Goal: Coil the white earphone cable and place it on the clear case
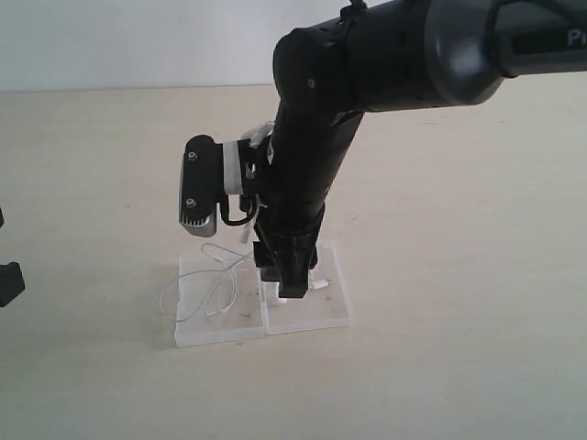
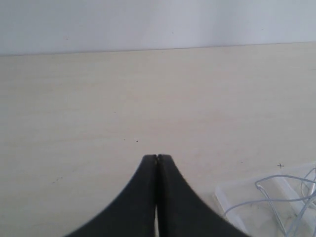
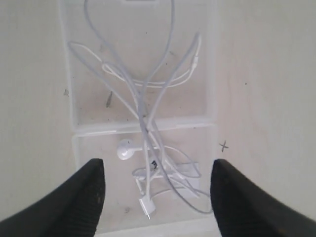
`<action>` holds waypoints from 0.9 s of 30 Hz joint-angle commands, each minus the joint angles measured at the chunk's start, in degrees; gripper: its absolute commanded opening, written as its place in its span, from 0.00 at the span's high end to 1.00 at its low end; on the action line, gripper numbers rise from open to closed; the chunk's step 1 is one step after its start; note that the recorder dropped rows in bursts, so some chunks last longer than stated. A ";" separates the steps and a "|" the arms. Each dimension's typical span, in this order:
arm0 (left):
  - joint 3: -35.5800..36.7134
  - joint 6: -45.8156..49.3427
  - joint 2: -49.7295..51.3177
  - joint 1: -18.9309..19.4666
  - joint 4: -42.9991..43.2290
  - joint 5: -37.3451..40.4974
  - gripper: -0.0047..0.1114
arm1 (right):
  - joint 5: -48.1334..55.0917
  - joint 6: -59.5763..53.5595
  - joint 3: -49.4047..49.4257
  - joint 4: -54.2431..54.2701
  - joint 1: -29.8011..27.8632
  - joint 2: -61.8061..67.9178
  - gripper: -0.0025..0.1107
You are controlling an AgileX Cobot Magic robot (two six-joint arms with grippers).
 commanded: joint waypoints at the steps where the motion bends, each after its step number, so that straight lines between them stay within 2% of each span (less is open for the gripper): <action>1: 0.25 0.14 -0.35 0.07 0.61 0.69 0.96 | 2.50 1.78 -0.29 -0.47 0.13 -3.11 0.45; 7: 0.25 0.25 -0.35 0.07 0.61 0.69 0.96 | 4.47 8.24 -0.29 -0.66 0.13 -8.32 0.46; 10: 0.25 0.25 -0.35 0.07 0.61 0.69 0.96 | 5.92 12.33 -0.29 -1.32 0.13 -11.06 0.50; 14: 0.25 0.25 -0.35 0.07 0.61 0.69 0.96 | 10.32 18.00 -0.29 -1.96 0.13 -14.97 0.66; 15: 0.25 0.25 -0.35 0.07 0.61 0.69 0.96 | 12.69 19.59 -0.29 -1.96 0.13 -16.73 0.76; 16: 0.25 0.25 -0.35 0.07 0.61 0.69 0.96 | 14.04 20.69 -0.29 -1.96 0.13 -17.63 0.82; 17: 0.25 0.25 -0.35 0.07 0.61 0.69 0.96 | 15.93 23.31 -0.29 -1.74 0.13 -19.21 0.93; 18: 0.25 0.25 -0.35 0.07 0.61 0.69 0.96 | 16.53 24.96 -0.19 -1.50 0.13 -20.12 0.98; 22: 0.25 1.73 -1.12 0.07 0.61 -0.51 0.96 | 12.72 35.94 3.06 -1.33 0.13 -27.87 0.98; 27: 0.25 4.04 -7.37 0.07 0.61 -4.70 0.96 | 2.52 42.01 14.06 -1.33 0.13 -42.24 0.98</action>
